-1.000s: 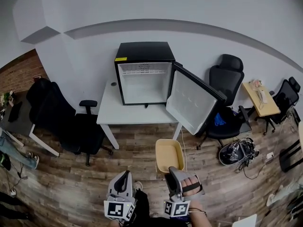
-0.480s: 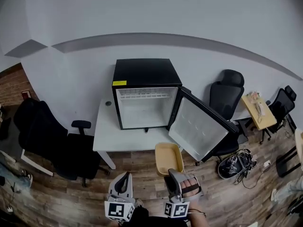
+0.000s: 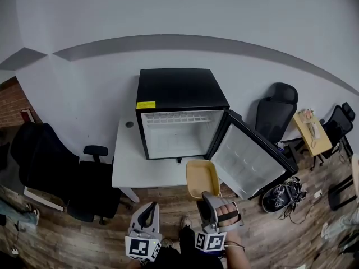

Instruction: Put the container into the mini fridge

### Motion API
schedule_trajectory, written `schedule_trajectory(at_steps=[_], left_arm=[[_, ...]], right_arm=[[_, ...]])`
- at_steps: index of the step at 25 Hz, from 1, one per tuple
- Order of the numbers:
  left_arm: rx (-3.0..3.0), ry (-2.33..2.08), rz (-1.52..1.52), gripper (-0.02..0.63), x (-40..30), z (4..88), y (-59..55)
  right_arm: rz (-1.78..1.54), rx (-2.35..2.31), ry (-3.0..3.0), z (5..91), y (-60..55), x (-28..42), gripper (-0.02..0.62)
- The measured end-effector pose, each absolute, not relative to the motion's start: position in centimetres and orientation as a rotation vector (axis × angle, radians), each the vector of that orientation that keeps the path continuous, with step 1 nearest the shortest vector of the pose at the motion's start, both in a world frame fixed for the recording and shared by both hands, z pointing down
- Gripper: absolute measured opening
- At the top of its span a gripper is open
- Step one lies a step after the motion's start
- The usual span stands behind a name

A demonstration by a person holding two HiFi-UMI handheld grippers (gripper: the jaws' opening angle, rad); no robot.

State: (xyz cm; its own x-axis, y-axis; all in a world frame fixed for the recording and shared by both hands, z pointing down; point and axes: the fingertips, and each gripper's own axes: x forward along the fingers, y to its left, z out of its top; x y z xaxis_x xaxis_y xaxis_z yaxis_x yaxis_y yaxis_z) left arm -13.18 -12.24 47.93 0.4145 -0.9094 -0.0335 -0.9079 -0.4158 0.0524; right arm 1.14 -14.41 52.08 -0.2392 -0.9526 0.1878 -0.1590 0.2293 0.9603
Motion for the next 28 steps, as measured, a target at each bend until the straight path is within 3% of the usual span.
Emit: schedule_trajectory(at_steps=[28], left_arm=[[2.578, -1.750, -0.101, 0.009, -10.0, 47.3, -35.5]], right_arm=[[-1.220, 1.000, -1.592, 51.8, -40.9, 2.9, 0.227]])
